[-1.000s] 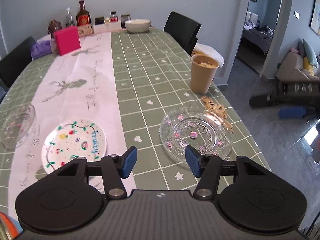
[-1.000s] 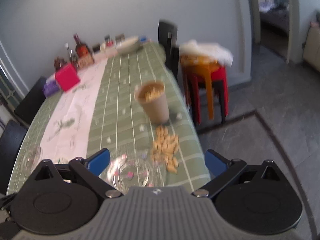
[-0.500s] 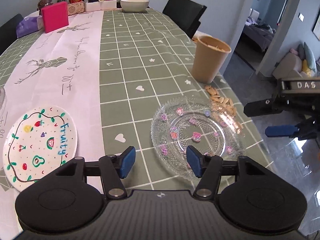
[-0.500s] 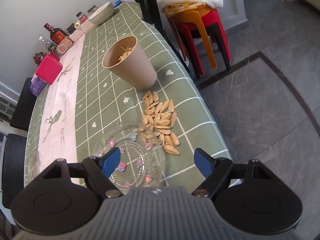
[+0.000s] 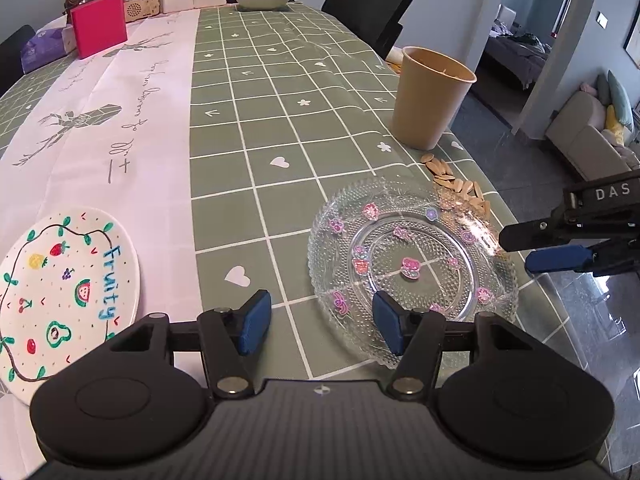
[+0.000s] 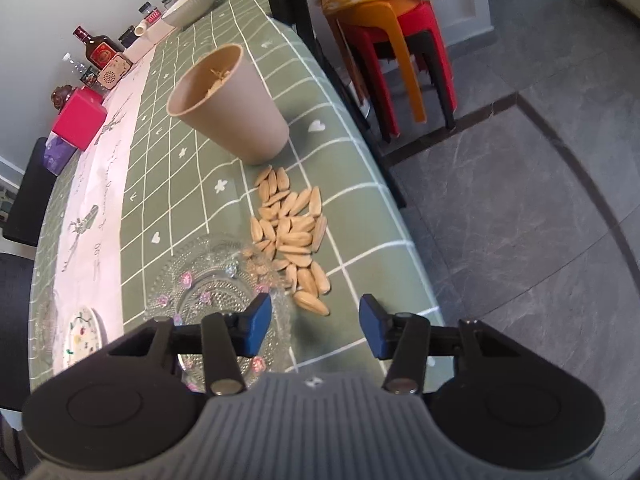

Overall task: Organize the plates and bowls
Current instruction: 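Move both tools toward the clear glass plate beside the tan cup, then grasp the rim of the clear glass plate with the right tool while the left tool grips it too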

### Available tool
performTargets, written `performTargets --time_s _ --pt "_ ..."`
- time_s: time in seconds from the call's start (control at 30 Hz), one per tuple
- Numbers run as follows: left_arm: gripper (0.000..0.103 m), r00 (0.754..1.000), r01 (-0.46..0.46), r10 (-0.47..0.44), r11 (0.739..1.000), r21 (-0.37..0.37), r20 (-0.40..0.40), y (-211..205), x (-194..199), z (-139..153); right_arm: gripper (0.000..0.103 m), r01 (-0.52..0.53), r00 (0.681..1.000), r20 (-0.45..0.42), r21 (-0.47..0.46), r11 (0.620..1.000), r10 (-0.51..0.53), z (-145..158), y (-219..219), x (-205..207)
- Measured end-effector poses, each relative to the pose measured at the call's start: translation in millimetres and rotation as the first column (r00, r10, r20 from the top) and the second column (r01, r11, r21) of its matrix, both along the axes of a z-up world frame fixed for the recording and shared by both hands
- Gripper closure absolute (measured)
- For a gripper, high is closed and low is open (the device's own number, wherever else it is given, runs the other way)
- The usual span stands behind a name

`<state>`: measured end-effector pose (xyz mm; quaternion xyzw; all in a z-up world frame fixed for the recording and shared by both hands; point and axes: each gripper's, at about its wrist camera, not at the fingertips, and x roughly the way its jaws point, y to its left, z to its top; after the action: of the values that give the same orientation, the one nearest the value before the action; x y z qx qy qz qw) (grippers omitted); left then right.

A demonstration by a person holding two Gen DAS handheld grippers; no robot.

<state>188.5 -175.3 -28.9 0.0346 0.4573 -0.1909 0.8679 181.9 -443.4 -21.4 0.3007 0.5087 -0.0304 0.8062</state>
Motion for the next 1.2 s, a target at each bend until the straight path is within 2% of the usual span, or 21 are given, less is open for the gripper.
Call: performTargets --time_s 0.13,0.23,0.4,0.5,0.63,0.9,1.1,1.17,1.2 --pt "0.034 1.0 -0.01 0.01 1.0 -0.004 -0.008 2 -1 1 0.054 -0.031 1.0 -0.002 0.002 1.0 0.031 0 8 1" --pt "0.033 1.0 -0.002 0.001 1.0 -0.027 -0.012 6 -2 1 0.054 -0.043 0.999 0.003 0.039 0.998 0.042 -2 12 1" --pt "0.031 0.997 0.018 -0.029 0.989 -0.149 -0.072 13 3 1 0.054 -0.028 1.0 -0.003 0.159 0.987 0.028 -9 8 2" --pt "0.031 0.994 0.024 -0.046 0.977 -0.214 -0.101 15 6 -1 0.054 -0.019 1.0 -0.009 0.197 0.98 0.021 -11 5 2" --pt "0.031 0.995 0.019 -0.04 0.973 -0.229 -0.09 13 8 -2 0.054 -0.011 1.0 0.012 0.234 0.972 0.009 -14 5 0" --pt "0.028 0.999 0.027 -0.036 0.973 -0.229 -0.034 6 8 -5 0.056 -0.035 0.999 0.036 0.208 0.978 0.028 -14 8 3" --pt "0.03 0.999 0.033 -0.033 0.984 -0.176 0.007 -3 3 -5 0.064 -0.029 0.998 0.061 0.187 0.982 0.018 -15 6 -1" --pt "0.03 0.999 0.039 -0.035 0.987 -0.158 0.029 -5 0 -6 0.075 -0.04 0.997 0.065 0.152 0.988 0.03 -14 7 -1" --pt "0.03 0.998 0.044 -0.039 0.988 -0.148 0.04 -6 -2 -7 0.077 -0.048 0.997 0.063 0.137 0.989 0.04 -13 8 0"
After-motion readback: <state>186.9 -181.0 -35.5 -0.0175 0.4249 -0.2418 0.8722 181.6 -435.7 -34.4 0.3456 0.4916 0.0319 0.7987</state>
